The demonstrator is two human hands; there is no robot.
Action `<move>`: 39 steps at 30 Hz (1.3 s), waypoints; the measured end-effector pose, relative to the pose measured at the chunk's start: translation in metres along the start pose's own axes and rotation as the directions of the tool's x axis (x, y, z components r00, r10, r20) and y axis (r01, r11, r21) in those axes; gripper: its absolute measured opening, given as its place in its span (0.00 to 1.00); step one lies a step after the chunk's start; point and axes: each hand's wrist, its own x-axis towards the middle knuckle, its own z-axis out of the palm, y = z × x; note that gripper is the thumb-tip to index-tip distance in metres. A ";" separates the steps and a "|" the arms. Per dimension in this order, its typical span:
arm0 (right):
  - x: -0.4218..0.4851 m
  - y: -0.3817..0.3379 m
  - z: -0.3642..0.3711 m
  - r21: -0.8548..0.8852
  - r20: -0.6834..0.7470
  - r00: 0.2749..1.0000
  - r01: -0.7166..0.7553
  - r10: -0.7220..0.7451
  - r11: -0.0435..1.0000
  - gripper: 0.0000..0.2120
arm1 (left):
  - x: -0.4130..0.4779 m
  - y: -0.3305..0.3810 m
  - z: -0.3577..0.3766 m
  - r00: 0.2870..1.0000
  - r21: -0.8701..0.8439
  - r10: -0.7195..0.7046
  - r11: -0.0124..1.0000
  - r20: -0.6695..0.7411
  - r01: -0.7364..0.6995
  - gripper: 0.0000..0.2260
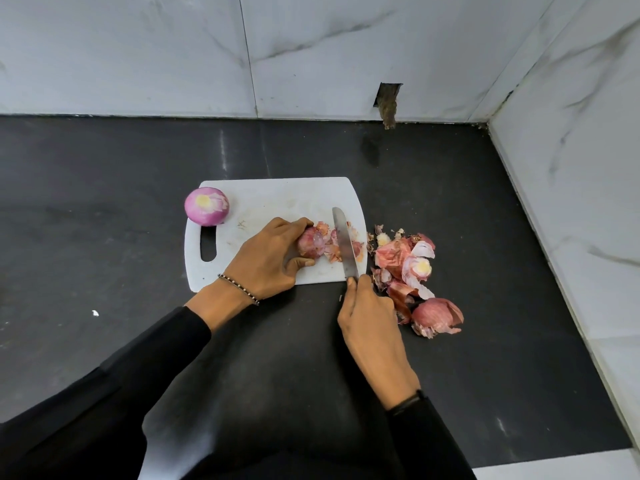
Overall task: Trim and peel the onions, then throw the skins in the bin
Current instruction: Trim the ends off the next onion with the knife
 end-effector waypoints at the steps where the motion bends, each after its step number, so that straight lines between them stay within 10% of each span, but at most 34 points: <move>1: 0.000 0.000 0.000 -0.011 -0.008 1.000 0.001 -0.001 1.000 0.13 | 0.000 0.000 0.001 1.000 -0.002 -0.001 1.000 0.003 0.001 0.28; 27: -0.018 -0.009 -0.007 0.088 -0.047 0.993 0.116 -0.112 0.989 0.16 | -0.016 -0.009 -0.013 0.987 -0.094 -0.096 0.992 -0.126 0.085 0.28; 39: -0.016 0.020 -0.017 0.235 -0.064 0.998 0.002 0.013 0.972 0.17 | -0.014 0.010 -0.029 0.961 -0.208 -0.109 0.976 -0.254 0.056 0.13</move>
